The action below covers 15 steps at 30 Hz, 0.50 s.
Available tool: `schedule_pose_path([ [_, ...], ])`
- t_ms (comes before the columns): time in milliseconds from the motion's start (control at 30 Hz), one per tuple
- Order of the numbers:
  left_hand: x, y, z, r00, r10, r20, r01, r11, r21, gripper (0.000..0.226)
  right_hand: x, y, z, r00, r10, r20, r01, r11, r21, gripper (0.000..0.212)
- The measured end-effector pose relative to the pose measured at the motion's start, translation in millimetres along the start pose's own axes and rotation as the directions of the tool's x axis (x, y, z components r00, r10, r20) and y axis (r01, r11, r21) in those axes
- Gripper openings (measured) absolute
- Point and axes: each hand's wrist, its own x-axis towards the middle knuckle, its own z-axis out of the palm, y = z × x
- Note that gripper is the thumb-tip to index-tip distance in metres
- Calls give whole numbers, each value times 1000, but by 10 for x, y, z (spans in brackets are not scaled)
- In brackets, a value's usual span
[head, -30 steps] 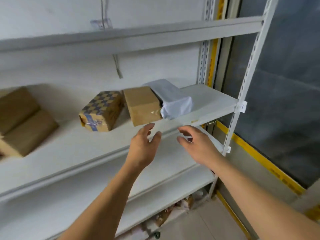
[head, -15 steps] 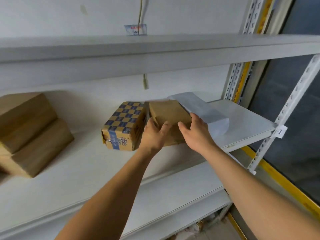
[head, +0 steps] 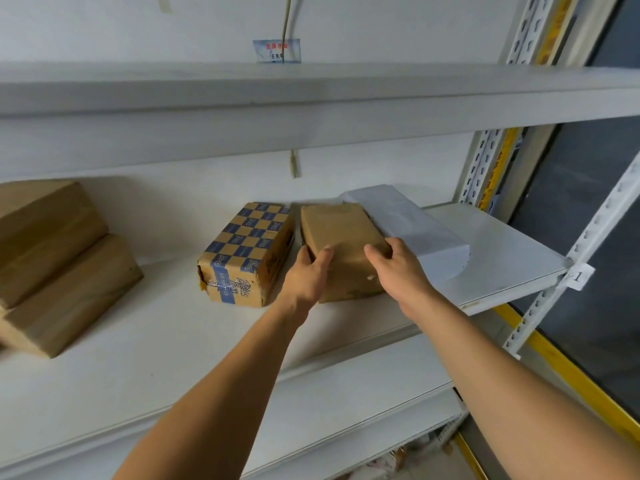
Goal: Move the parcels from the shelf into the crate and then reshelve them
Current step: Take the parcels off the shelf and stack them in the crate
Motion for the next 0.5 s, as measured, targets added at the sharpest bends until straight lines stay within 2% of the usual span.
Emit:
schedule_pose_path([
  [100,-78,-49,-70,999,29,19,-28,999,-44,72,-134,84,-6,1000,-8,-13,10,994,107,43],
  [200,-258,-100,-120,996,78,37,-73,990,-117,61,-321,145,25,999,24,-23,-16,954,301,40],
  [233,-335,-124,-131,993,107,40,-100,985,-140,54,-381,180,30,999,27,-24,-16,932,361,43],
  [300,-483,-169,-136,983,178,52,-168,973,-159,48,-499,257,-1,1000,20,-4,-16,902,432,65],
  [367,-615,-193,-129,965,255,66,-242,956,-164,57,-629,335,-61,1000,8,18,-16,875,485,83],
  [500,-888,-139,-32,908,401,124,-381,912,-153,61,-1012,485,-266,999,-40,32,17,852,523,68],
])
